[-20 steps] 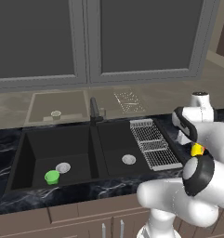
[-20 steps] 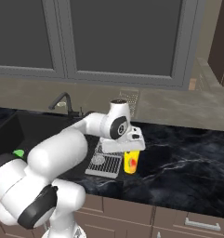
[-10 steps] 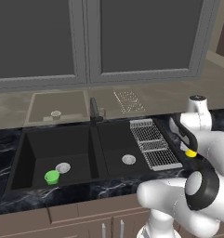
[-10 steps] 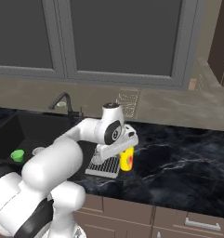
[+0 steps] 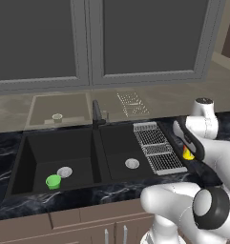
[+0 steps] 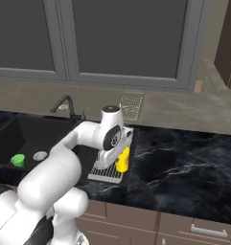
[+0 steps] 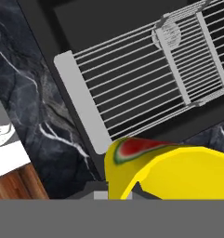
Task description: Place the cup in the left basin and the cup in the right basin of the sink.
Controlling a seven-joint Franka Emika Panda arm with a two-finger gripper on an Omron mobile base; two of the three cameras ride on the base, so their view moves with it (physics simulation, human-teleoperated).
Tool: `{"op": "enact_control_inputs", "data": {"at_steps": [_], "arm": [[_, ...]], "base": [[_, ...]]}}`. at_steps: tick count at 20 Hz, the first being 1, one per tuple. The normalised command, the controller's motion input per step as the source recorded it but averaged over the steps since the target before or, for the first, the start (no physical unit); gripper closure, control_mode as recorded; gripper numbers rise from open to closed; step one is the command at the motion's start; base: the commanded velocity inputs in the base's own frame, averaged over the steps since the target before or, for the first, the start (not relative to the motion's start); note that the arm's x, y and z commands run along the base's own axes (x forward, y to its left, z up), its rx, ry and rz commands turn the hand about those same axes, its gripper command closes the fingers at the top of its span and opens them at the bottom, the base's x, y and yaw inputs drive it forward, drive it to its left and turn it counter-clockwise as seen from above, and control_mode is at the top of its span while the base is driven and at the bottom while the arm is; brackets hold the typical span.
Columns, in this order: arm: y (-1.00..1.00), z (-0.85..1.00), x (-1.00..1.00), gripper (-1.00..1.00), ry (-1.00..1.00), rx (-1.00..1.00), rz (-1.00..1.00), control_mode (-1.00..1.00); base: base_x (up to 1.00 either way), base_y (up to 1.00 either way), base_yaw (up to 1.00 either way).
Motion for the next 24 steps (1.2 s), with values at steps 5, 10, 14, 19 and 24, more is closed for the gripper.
{"op": "enact_control_inputs", "data": {"at_steps": [5, 10, 14, 19, 24], "arm": [[-0.02, 0.0, 0.0, 1.0, 0.0, 0.0, 0.01, -1.0], [0.52, 0.12, 0.16, 1.0, 0.03, 0.0, 0.06, -1.0], [0.76, 0.29, 0.25, 1.0, 0.0, 0.0, 0.09, -1.0], [0.75, 0.13, 0.3, 1.0, 0.02, 0.0, 0.11, -1.0], [0.64, 0.01, 0.47, 1.0, 0.04, 0.01, 0.19, -1.0]], "base": [[0.0, 0.0, 0.0], [0.0, 0.0, 0.0], [0.0, 0.0, 0.0], [0.0, 0.0, 0.0], [0.0, 0.0, 0.0]]}}
